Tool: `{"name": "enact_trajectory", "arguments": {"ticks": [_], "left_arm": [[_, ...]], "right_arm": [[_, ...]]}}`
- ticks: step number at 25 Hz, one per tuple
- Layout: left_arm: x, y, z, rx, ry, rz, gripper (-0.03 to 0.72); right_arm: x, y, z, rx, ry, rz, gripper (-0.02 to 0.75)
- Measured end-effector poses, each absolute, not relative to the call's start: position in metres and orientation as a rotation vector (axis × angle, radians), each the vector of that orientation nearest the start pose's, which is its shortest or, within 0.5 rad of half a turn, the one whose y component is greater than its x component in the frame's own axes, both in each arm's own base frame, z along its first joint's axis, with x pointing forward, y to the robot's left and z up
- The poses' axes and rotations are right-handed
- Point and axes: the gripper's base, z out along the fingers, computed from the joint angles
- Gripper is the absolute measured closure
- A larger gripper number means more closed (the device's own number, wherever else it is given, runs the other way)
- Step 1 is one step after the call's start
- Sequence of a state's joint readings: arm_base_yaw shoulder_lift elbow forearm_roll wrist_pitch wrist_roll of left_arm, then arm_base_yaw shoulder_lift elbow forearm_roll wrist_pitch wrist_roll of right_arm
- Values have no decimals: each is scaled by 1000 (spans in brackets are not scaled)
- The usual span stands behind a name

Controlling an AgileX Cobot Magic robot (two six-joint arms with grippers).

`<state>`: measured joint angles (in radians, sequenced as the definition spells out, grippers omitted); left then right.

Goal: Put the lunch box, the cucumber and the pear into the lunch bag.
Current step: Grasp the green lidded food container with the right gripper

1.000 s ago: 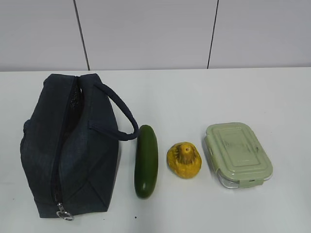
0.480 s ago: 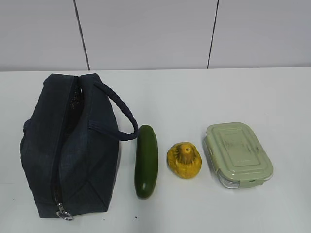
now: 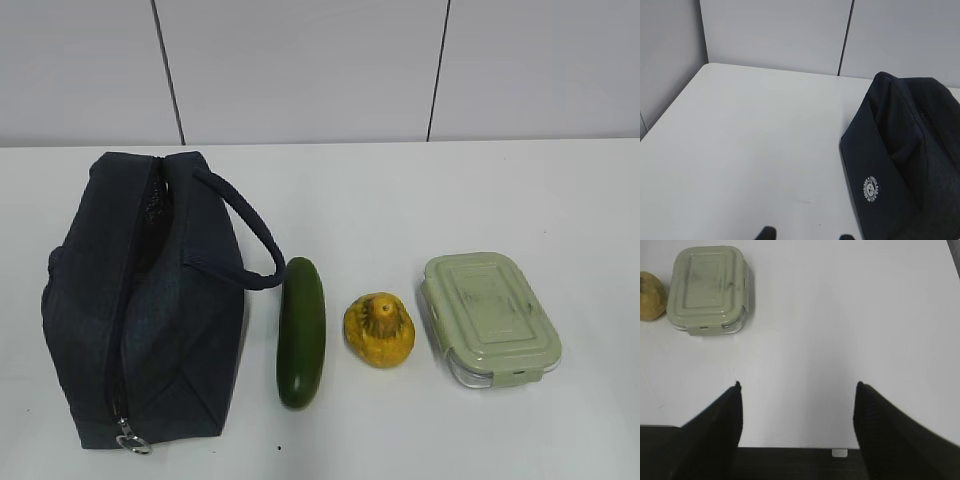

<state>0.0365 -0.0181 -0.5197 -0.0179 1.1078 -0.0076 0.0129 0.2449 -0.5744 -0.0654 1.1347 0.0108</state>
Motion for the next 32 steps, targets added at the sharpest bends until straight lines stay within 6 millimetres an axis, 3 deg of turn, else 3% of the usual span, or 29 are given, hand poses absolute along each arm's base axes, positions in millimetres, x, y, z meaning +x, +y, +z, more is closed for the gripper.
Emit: {"name": "enact_trajectory", "arguments": {"ticks": [6, 15, 20, 25, 32], "left_arm": [[-12, -2, 279, -44, 2053, -3, 442], [-12, -2, 279, -44, 2053, -3, 442], [-12, -2, 279, -44, 2053, -3, 442], [-12, -2, 279, -44, 2053, -3, 442], [-12, -2, 279, -44, 2053, -3, 442]], "right_arm": [[71, 1, 311, 22, 2396, 21, 147], [160, 10, 335, 15, 2535, 133, 237], [211, 25, 342, -96, 2561, 327, 248], [256, 37, 332, -206, 2583, 481, 251], [304, 34, 294, -196, 2621, 800, 259]]}}
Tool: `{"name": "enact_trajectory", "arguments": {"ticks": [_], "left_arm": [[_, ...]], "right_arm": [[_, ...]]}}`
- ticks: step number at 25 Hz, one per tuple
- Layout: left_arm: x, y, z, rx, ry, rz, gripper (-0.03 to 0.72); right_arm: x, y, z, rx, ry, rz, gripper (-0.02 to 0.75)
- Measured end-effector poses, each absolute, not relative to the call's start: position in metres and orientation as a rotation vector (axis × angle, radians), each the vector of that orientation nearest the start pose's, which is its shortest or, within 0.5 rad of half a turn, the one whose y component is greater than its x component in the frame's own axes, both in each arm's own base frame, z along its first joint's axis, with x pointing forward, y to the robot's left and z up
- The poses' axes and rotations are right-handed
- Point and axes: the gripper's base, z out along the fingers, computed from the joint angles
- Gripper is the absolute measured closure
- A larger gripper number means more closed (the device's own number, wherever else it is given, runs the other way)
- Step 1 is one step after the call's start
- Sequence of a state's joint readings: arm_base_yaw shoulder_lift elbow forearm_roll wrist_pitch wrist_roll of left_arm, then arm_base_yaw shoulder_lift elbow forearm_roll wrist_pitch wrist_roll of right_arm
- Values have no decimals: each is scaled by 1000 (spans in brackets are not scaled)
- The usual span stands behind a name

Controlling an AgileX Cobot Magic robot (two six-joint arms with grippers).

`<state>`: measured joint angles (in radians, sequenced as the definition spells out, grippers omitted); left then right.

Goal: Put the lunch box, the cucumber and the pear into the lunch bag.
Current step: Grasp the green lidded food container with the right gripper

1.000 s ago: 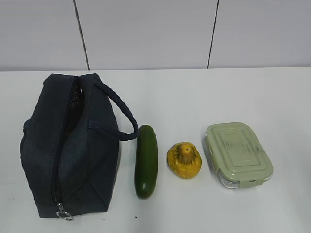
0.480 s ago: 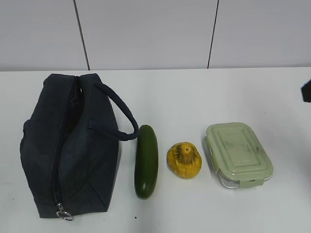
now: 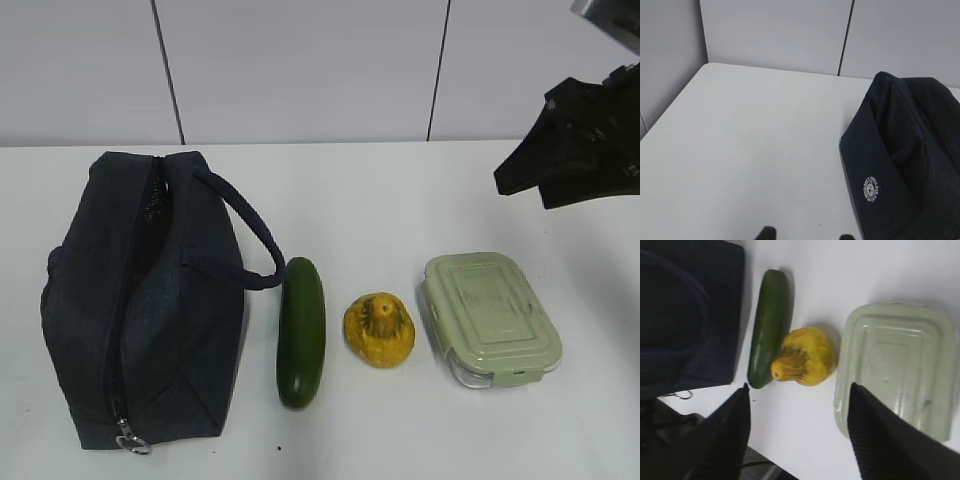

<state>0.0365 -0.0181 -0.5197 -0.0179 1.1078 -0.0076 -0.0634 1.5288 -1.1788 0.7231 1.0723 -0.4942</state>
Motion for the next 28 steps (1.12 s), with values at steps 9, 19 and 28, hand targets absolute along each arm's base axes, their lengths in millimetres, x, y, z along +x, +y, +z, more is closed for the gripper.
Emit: {"name": "enact_trajectory", "arguments": {"ticks": [9, 19, 28], "left_arm": [[-12, -2, 279, -44, 2053, -3, 442], [-12, -2, 279, -44, 2053, -3, 442], [-12, -2, 279, -44, 2053, -3, 442]], "right_arm": [[332, -18, 255, -33, 2521, 1118, 260], [333, -36, 229, -169, 2628, 1001, 258], [338, -40, 203, -151, 2698, 1032, 227]]}}
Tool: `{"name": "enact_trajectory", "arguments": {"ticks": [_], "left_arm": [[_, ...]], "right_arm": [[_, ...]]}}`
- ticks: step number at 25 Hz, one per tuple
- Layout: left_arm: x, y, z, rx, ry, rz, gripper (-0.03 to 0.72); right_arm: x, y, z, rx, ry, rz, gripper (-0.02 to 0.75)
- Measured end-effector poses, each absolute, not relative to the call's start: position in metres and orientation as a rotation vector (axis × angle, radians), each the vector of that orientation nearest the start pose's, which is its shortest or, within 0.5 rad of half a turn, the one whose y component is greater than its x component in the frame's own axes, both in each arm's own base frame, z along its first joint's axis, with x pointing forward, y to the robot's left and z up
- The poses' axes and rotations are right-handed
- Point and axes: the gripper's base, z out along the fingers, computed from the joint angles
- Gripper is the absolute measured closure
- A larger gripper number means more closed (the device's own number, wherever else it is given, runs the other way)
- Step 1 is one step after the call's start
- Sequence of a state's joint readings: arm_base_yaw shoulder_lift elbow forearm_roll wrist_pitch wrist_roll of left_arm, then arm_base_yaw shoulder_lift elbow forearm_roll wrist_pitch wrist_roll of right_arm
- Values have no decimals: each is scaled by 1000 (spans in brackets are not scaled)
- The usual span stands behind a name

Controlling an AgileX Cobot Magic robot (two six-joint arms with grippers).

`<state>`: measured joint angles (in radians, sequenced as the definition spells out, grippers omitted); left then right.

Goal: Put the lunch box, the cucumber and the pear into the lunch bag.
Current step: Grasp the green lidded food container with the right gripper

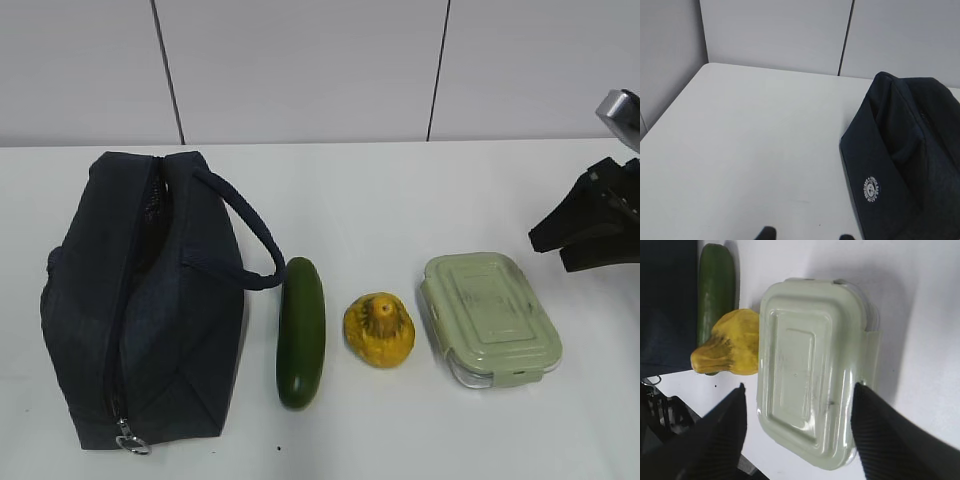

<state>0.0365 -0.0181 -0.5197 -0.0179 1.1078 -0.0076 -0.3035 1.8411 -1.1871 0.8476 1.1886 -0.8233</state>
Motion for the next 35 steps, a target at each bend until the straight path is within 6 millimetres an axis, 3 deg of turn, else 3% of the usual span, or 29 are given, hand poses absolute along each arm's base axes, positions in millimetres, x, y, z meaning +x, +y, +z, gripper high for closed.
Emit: {"name": "enact_trajectory", "arguments": {"ticks": [18, 29, 35], "left_arm": [[-12, -2, 279, -44, 2053, -3, 442], [-12, -2, 279, -44, 2053, -3, 442], [-12, -2, 279, -44, 2053, -3, 442]], "right_arm": [[340, -40, 196, -216, 2688, 1034, 227], [357, -42, 148, -120, 2731, 1167, 190], [354, -45, 144, -155, 2787, 1124, 161]]}}
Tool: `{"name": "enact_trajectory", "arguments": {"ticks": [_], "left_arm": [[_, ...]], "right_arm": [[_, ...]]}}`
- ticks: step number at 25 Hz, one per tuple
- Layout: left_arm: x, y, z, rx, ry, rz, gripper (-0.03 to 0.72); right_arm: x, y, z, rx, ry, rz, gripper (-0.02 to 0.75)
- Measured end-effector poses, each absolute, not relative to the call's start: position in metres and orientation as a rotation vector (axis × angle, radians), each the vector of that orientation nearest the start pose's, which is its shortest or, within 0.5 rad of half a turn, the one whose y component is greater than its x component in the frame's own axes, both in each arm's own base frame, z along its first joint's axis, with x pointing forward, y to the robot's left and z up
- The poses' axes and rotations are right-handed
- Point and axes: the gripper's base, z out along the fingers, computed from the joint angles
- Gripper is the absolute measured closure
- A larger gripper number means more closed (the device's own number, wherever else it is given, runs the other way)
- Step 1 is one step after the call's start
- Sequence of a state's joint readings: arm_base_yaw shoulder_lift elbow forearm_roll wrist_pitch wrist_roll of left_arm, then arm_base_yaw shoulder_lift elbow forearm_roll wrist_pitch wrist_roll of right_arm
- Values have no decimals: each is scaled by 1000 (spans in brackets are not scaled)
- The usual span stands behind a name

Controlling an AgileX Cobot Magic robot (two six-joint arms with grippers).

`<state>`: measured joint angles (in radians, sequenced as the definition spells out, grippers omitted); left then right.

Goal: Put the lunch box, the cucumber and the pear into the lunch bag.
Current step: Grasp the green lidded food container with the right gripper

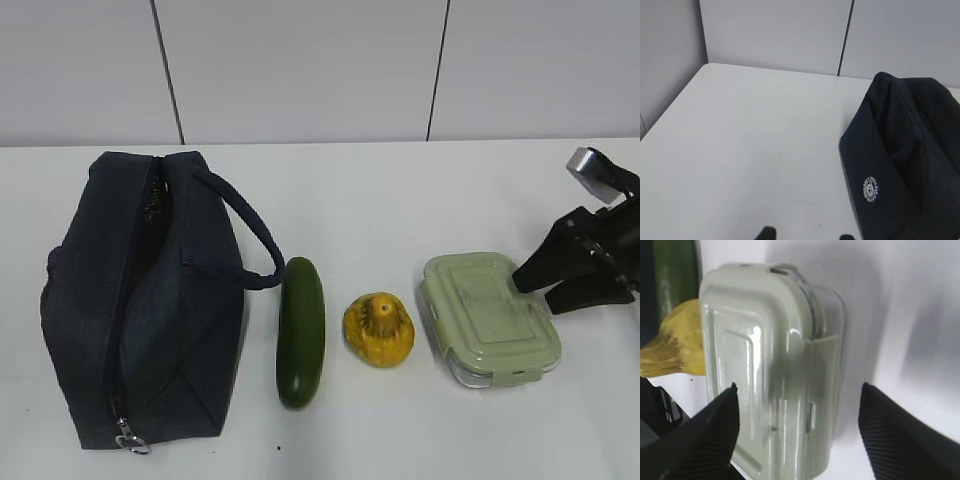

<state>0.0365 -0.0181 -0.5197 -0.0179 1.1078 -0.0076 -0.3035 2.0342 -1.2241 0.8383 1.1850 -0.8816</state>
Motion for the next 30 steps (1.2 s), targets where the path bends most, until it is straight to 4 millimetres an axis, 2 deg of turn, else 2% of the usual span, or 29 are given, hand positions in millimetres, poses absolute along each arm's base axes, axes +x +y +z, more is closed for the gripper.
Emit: {"name": "enact_trajectory", "arguments": {"ticks": [11, 30], "left_arm": [[-12, -2, 279, -44, 2053, -3, 442], [-12, -2, 279, -44, 2053, -3, 442]], "right_arm": [[340, -41, 131, -136, 2829, 1170, 160], [344, -37, 134, -172, 2722, 1211, 160]]}}
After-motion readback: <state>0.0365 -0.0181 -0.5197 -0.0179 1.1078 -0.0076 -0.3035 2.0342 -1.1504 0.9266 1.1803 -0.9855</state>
